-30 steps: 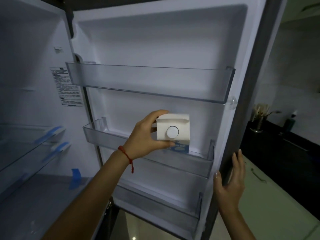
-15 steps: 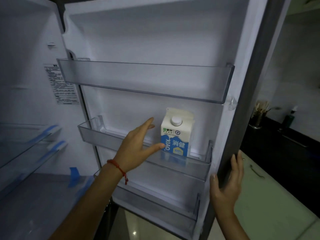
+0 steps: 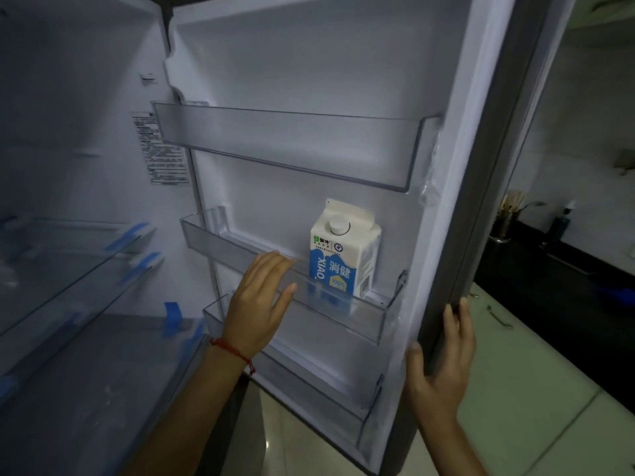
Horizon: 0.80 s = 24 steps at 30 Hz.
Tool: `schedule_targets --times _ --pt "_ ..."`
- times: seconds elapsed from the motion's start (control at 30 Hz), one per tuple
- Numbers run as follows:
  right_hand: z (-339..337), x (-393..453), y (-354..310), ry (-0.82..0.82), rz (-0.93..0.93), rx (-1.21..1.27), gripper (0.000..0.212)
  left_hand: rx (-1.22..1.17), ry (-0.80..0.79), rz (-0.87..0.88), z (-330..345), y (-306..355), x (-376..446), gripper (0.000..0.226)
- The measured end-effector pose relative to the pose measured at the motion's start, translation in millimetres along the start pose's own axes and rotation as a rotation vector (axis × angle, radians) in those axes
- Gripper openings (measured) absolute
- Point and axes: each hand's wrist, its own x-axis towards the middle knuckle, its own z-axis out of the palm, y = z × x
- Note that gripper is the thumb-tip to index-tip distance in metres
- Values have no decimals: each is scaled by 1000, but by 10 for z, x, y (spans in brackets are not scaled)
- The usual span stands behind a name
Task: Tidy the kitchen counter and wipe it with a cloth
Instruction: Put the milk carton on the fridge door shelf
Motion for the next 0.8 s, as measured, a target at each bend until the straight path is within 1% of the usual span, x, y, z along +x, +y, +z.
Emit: schedule_targets --times 0.1,0.23,0.3,0.37,0.43,0.5,0.57,0.63,0.7,0.8 --pt "-158 -138 -174 -12 -41 -17 49 -15 -59 -82 -224 -4 -136 58" --pt "-284 -266 -453 2 -78 -11 53 7 -190 -190 -574 -56 -283 81" --pt "-308 -283 -611 -21 -55 45 54 11 -237 -227 -795 -49 -357 90" --pt "-305 -303 -803 -90 11 143 59 14 -232 -245 -1057 -11 -471 89" --pt "-279 -336 -993 -129 72 217 57 33 -177 -221 -1318 64 -616 79" --pt "-207 -392 -1181 -133 123 264 55 114 -83 -162 -1616 126 -778 63" --pt "-136 -478 -1357 -135 105 289 56 247 66 -64 -1943 172 -920 48" --pt "-60 -593 -1566 -178 86 321 56 367 234 -10 -2278 162 -1074 41" --pt "17 -731 -1766 -227 75 352 52 428 371 -49 -2555 66 -1209 40" --pt "157 -932 -2021 -281 2 359 62 499 467 -216 -2793 -121 -1353 47"
